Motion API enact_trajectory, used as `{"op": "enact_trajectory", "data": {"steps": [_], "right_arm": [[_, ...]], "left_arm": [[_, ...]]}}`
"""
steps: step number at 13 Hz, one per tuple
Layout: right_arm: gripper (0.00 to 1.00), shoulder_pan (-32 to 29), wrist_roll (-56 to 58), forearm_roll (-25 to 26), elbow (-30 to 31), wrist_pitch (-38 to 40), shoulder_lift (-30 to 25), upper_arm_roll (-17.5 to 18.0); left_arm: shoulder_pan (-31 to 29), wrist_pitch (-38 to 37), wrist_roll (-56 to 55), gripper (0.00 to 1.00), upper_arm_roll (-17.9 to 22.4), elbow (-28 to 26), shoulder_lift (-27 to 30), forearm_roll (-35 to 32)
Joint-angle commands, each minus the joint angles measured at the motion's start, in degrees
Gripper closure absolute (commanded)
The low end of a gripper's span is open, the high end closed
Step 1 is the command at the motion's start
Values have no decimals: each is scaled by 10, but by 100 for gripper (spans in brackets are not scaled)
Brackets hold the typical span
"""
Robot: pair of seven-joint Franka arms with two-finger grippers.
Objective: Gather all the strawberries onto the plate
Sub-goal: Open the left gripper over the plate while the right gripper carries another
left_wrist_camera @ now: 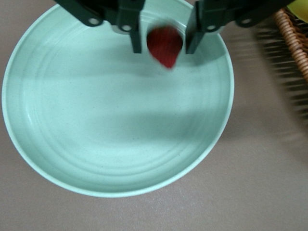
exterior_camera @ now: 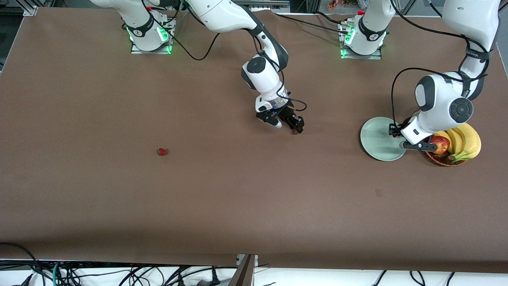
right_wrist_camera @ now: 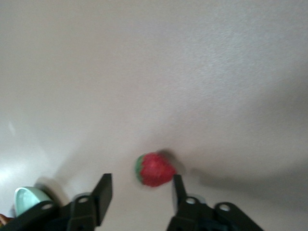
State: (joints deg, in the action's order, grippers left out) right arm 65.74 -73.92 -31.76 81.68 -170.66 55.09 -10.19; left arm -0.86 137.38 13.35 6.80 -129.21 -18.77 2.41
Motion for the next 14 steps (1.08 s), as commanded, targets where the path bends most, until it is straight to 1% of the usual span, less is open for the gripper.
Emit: {"op": "enact_trajectory", "data": {"steps": [1, 2, 4, 6, 7, 10, 12, 14], "right_arm": [[22, -14, -4, 4, -19, 57, -16, -11], [22, -18, 11, 9, -19, 102, -33, -23], [22, -28, 76, 10, -18, 217, -67, -50], [22, -27, 154, 10, -17, 343, -98, -98], [22, -27, 203, 9, -14, 394, -112, -121], [22, -26, 364, 9, 9, 537, -139, -208], [22, -26, 489, 10, 50, 580, -154, -269], [25, -25, 629, 10, 110, 584, -171, -322]], "left_arm": [[11, 0, 19, 0, 7, 12, -1, 5], [12, -7, 19, 0, 7, 19, 7, 5], [12, -21, 15, 0, 4, 26, 43, 8], [18, -48, -5, 0, -10, 27, 79, 13], [18, -56, -36, 0, -34, 27, 93, 14], [18, -61, -166, 0, -123, 26, 109, 13], [18, -60, -267, 0, -193, 27, 110, 12], [18, -52, -378, 0, -271, 31, 103, 5]]}}
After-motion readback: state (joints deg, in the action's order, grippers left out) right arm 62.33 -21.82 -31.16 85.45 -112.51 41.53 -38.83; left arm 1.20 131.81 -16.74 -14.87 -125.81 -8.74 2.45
